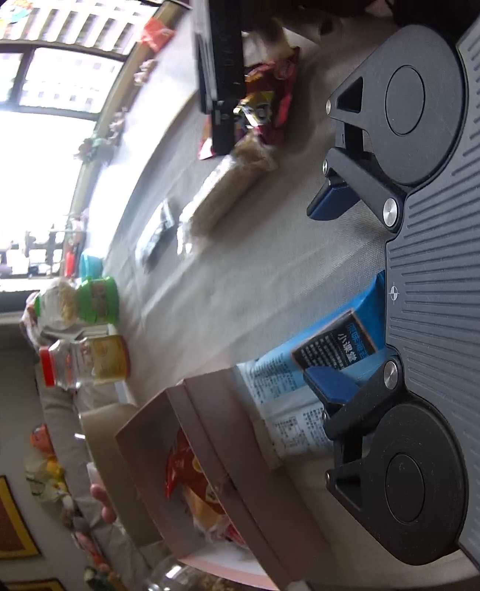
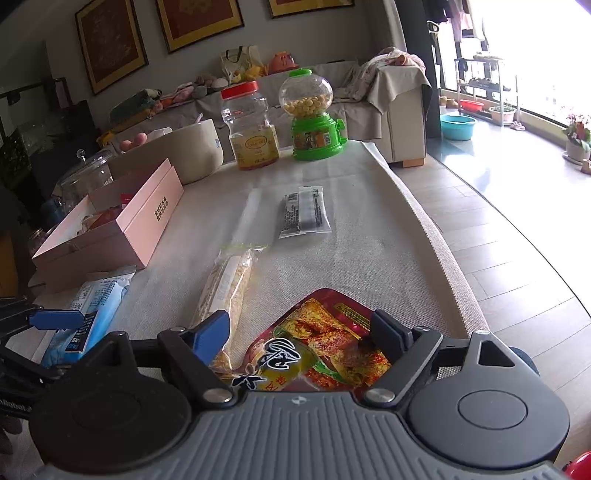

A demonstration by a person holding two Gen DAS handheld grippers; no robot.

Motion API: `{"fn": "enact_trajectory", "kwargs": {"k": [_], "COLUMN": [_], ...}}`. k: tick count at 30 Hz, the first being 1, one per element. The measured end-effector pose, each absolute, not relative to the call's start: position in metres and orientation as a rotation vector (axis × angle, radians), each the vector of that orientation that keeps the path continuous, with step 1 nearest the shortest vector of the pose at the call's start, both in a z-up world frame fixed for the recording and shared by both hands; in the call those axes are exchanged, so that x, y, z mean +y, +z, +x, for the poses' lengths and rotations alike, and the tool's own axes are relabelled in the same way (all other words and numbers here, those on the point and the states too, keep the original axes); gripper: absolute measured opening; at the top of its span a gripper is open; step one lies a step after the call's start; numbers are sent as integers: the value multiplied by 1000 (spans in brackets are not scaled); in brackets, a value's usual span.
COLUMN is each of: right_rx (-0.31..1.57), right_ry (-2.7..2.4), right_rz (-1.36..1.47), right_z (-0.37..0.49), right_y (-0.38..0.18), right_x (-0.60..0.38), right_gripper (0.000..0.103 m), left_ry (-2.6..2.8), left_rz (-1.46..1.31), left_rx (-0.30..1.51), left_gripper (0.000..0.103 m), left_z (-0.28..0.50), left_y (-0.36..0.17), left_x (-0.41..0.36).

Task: Organize snacks
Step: 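Grasp and lift the large red spicy bag with the right tool while the left tool holds the blue packet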

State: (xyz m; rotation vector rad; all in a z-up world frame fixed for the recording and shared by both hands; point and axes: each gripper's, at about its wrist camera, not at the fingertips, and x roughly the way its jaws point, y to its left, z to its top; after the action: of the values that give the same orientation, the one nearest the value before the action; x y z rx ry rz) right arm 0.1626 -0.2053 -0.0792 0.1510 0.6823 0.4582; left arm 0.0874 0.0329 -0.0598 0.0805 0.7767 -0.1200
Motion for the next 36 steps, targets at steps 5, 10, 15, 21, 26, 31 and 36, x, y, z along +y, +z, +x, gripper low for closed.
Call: {"fn": "enact_trajectory", "kwargs": {"k": [5, 10, 15, 21, 26, 31, 36], "right_rx": [684, 684, 689, 703, 729, 751, 800], "right_ry": [461, 462, 466, 485, 501, 503, 499], "right_rz": [148, 146, 135, 88, 3, 9, 16], "right_z": [163, 163, 164, 166, 167, 170, 170], "right_y": [-79, -79, -80, -81, -81, -80, -72], "right_x": [-204, -204, -202, -193, -184, -185, -199], "right_gripper": [86, 87, 91, 101, 103, 103, 102], "left_ry": [72, 98, -3, -3, -32, -39, -31], "left_rz": [14, -200, -127, -65, -87, -68, -59], "left_rx": [704, 746, 764, 760, 770, 788, 792], "left_gripper": [79, 79, 90, 94, 92, 92, 92], "left_z": [74, 87, 108, 115, 103, 75, 55], "left_y": [-49, -56, -69, -76, -73, -73, -73], "left_x": [65, 99, 78, 68, 72, 68, 64]}}
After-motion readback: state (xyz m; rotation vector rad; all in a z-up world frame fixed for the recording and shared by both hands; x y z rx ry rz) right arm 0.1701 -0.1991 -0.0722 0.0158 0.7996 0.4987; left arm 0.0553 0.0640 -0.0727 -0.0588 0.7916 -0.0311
